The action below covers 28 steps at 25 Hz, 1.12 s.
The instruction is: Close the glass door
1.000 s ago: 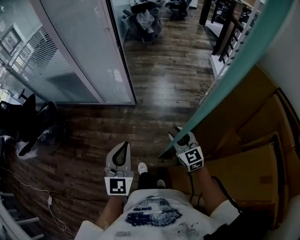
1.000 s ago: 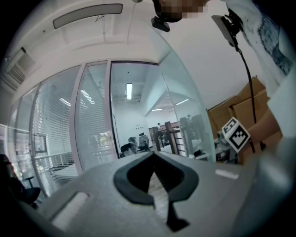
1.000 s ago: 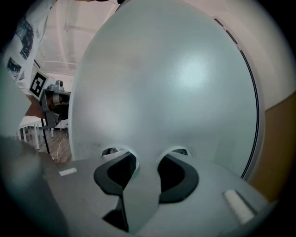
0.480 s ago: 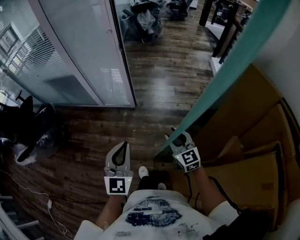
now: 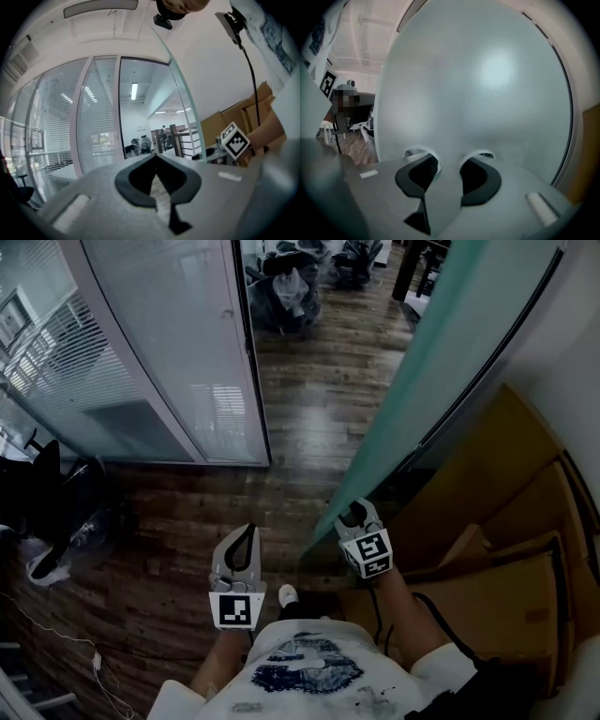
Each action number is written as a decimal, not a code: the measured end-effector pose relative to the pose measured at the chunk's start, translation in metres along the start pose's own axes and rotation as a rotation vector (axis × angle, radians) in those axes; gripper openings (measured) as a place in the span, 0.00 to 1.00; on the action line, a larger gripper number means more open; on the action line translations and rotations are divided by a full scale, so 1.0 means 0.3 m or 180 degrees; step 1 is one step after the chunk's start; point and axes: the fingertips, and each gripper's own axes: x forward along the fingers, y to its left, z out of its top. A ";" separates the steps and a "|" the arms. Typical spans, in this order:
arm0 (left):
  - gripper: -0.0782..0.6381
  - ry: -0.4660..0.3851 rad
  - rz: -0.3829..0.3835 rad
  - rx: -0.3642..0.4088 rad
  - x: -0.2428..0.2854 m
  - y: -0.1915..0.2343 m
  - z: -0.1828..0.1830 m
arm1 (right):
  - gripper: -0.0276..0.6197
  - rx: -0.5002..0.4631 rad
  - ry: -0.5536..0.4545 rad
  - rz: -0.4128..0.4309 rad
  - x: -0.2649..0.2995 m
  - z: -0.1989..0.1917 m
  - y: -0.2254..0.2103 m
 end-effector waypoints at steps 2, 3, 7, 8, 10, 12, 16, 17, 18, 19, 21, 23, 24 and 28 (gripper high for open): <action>0.11 -0.0040 0.0016 -0.0003 -0.002 0.038 0.001 | 0.25 0.0010 0.0000 -0.0046 0.031 0.006 -0.004; 0.11 -0.0042 0.0029 -0.0014 -0.006 0.057 -0.001 | 0.25 0.0016 -0.0006 -0.0073 0.047 0.009 -0.006; 0.11 -0.0037 0.0077 0.0025 -0.027 0.130 -0.016 | 0.25 0.0025 -0.0058 -0.0163 0.113 0.022 -0.021; 0.11 -0.0055 0.0102 0.0025 -0.029 0.150 -0.017 | 0.25 0.0023 -0.0076 -0.0182 0.134 0.029 -0.026; 0.11 -0.0075 0.0158 0.0020 -0.037 0.187 -0.019 | 0.25 0.0028 -0.0088 -0.0223 0.174 0.039 -0.034; 0.11 -0.0065 0.0213 0.0030 -0.054 0.217 -0.030 | 0.25 0.0041 -0.0074 -0.0262 0.206 0.043 -0.038; 0.11 0.0003 0.0350 0.0050 -0.087 0.279 -0.059 | 0.25 0.0030 -0.0095 -0.0315 0.277 0.070 -0.052; 0.11 0.0010 0.0394 0.0036 -0.095 0.294 -0.064 | 0.25 0.0026 -0.0112 -0.0326 0.297 0.078 -0.056; 0.11 0.0025 0.0433 0.0022 -0.102 0.309 -0.070 | 0.25 0.0022 -0.0131 -0.0337 0.316 0.086 -0.061; 0.11 0.0047 0.0463 0.0016 -0.108 0.322 -0.075 | 0.25 0.0019 -0.0153 -0.0349 0.336 0.094 -0.066; 0.11 0.0091 0.0515 0.0014 -0.118 0.347 -0.095 | 0.26 0.0014 -0.0179 -0.0378 0.377 0.107 -0.074; 0.11 0.0148 0.0576 0.0002 -0.125 0.374 -0.122 | 0.26 0.0018 -0.0181 -0.0409 0.417 0.110 -0.081; 0.11 0.0191 0.0599 -0.0026 -0.124 0.386 -0.125 | 0.26 0.0020 -0.0185 -0.0424 0.439 0.112 -0.086; 0.11 0.0221 0.0685 0.0000 -0.102 0.443 -0.146 | 0.26 0.0023 -0.0212 -0.0495 0.528 0.137 -0.105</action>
